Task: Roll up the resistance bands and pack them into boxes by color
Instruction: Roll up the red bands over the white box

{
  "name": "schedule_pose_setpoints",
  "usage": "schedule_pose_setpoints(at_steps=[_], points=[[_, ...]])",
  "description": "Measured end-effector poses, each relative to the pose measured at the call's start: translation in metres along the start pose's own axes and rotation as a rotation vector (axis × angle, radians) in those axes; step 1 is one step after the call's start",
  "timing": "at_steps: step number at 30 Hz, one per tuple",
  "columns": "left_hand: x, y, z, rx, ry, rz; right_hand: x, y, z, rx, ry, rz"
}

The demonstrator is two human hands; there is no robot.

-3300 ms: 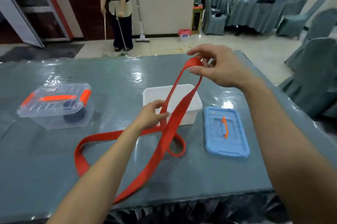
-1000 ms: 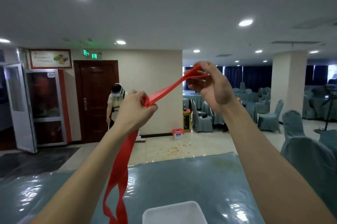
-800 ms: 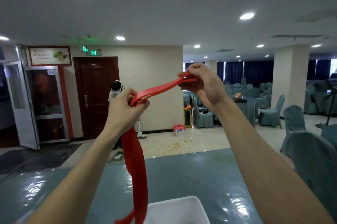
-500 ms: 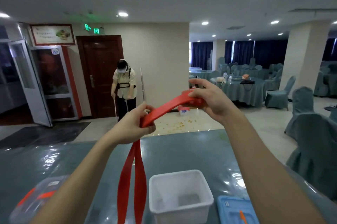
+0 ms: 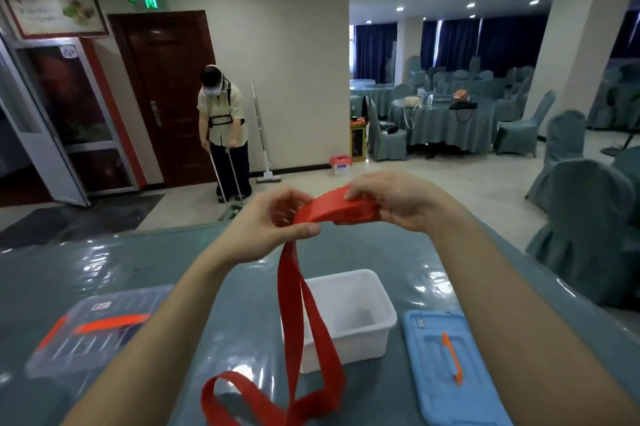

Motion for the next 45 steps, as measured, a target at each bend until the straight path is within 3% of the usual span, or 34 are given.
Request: schedule_pose_setpoints(at_steps=[4,9,11,18,20,24,29,32,34,37,41,45], points=[[0.004,0.003,-0.016,0.143,0.172,-0.015,-0.01,-0.019,0.008,-0.277,0.118,-0.093],[0.005,0.003,-0.03,0.028,0.156,0.018,-0.011,-0.027,0.016,0.119,0.097,-0.078],[0.004,0.008,-0.034,0.062,0.15,0.036,-0.016,-0.039,0.02,0.09,0.129,-0.097],[-0.006,0.009,-0.072,0.356,0.384,-0.039,-0.036,-0.086,0.047,-0.751,0.224,-0.189],[-0.009,0.012,-0.079,0.384,0.426,-0.029,-0.036,-0.088,0.048,-0.667,0.208,-0.186],[-0.018,0.014,-0.091,0.169,0.395,0.02,-0.037,-0.088,0.042,-0.257,0.203,-0.158],[-0.034,0.026,-0.101,-0.092,0.307,0.087,-0.041,-0.107,0.044,-0.066,0.214,-0.148],[-0.043,0.031,-0.106,-0.076,0.292,0.086,-0.049,-0.127,0.044,-0.022,0.176,-0.175],[-0.048,0.034,-0.106,0.032,0.292,0.055,-0.055,-0.135,0.051,-0.275,0.112,-0.132],[-0.058,0.032,-0.118,0.304,0.41,-0.039,-0.064,-0.113,0.058,-0.899,-0.021,0.081],[-0.06,0.024,-0.131,0.483,0.532,-0.091,-0.079,-0.099,0.024,-1.167,0.101,0.187],[-0.054,0.014,-0.132,0.709,0.572,-0.149,-0.083,-0.102,0.011,-1.401,0.062,0.203]])
Point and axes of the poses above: each hand's wrist, its own x-axis towards the middle knuckle, its own z-axis out of the back of the hand, y = z × x, the point moved 10 cm from there along x, towards the middle knuckle, and after that the axes turned 7 degrees about -y, right-handed, at the moved point
